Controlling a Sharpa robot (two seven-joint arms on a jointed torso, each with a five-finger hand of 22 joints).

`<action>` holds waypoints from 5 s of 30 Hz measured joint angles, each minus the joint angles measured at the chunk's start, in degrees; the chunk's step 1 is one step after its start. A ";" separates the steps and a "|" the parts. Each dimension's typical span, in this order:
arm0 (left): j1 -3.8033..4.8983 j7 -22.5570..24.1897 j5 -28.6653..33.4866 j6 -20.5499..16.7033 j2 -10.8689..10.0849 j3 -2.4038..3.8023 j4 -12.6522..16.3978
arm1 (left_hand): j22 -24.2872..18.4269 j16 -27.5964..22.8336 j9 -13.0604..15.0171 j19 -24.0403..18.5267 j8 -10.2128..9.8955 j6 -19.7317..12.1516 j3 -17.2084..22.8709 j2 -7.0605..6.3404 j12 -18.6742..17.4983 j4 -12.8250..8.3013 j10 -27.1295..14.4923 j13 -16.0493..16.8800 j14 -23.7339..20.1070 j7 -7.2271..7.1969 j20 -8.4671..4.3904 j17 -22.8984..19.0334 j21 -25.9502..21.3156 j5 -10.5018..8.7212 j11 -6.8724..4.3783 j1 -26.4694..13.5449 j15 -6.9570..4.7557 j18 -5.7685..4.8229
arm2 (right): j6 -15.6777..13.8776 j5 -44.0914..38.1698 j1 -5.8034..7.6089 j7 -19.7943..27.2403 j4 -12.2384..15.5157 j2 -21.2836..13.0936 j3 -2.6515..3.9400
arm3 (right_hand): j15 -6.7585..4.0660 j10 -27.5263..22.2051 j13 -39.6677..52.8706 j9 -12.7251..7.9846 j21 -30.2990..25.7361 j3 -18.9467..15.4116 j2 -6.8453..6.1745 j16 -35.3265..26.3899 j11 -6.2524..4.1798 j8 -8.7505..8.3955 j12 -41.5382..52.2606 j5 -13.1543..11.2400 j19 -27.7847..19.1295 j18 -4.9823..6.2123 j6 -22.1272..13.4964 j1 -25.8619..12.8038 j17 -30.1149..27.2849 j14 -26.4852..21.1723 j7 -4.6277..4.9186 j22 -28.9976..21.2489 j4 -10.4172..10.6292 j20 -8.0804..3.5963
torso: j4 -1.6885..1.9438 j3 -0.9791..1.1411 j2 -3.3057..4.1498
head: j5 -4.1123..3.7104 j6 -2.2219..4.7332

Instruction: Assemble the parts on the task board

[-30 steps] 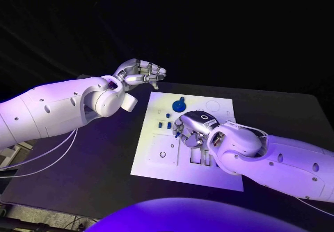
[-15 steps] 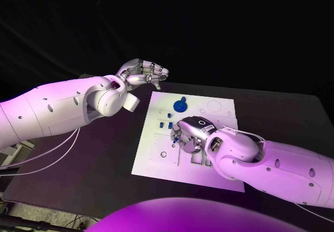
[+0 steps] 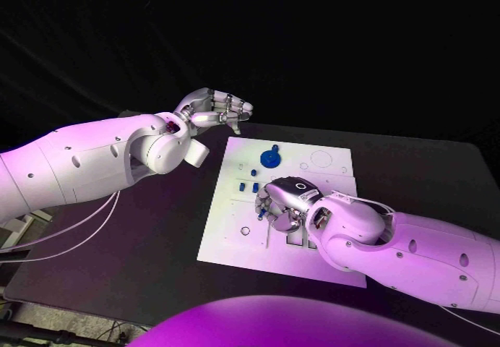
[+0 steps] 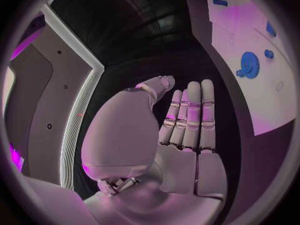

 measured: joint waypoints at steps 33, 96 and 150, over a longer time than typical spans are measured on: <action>0.00 -0.25 -0.17 0.21 -0.20 0.00 0.04 | 0.03 0.00 0.00 0.00 0.00 0.00 0.16 0.00 0.25 -0.16 -0.42 0.00 0.00 0.00 0.00 -0.06 0.00 0.00 0.00 0.00 0.00 0.00 | 1.02 -0.20 -0.45 -0.12 -1.05 0.84 -0.15 | 0.00 -0.11 0.01 -0.02 0.00 0.00 0.00 0.00 0.12 -0.05 -0.12 0.13 0.00 0.00 0.05 0.00 0.01 0.00 0.02 0.03 0.00 0.00 | 0.03 -0.01 0.03 | 0.05 0.00; 0.00 -0.73 -0.25 0.51 -0.51 0.00 -0.03 | 0.10 0.00 -0.04 -0.42 0.00 -0.43 0.15 0.00 0.49 -0.15 -1.04 0.00 -0.21 0.00 0.00 -0.16 0.00 0.00 0.21 0.00 0.21 0.00 | -0.81 -0.22 -0.50 -0.36 1.48 -2.83 -0.44 | 0.72 -6.16 -0.21 -4.18 -6.76 -17.65 -4.64 -1.56 0.40 -8.74 -0.58 0.23 -0.93 0.00 -9.83 -3.84 -2.36 -0.32 -0.07 0.03 2.63 0.93 | -0.02 0.03 -0.08 | -0.30 0.00; -0.04 -1.04 -0.28 1.72 -0.85 -0.04 -0.40 | 0.12 0.00 -0.07 -0.41 0.00 -0.63 0.15 0.00 0.87 -0.15 -1.24 0.00 -0.21 0.21 0.01 -0.27 0.00 0.00 0.41 0.00 0.21 0.00 | 1.42 4.56 4.71 2.30 -2.11 -11.54 0.50 | 0.51 -5.32 -0.69 -9.16 -12.30 -38.40 1.39 -2.52 0.18 -8.96 3.33 0.99 0.28 1.33 -3.31 17.96 -7.37 -0.48 0.91 0.04 20.50 0.55 | -0.80 -0.10 -0.74 | -1.79 0.00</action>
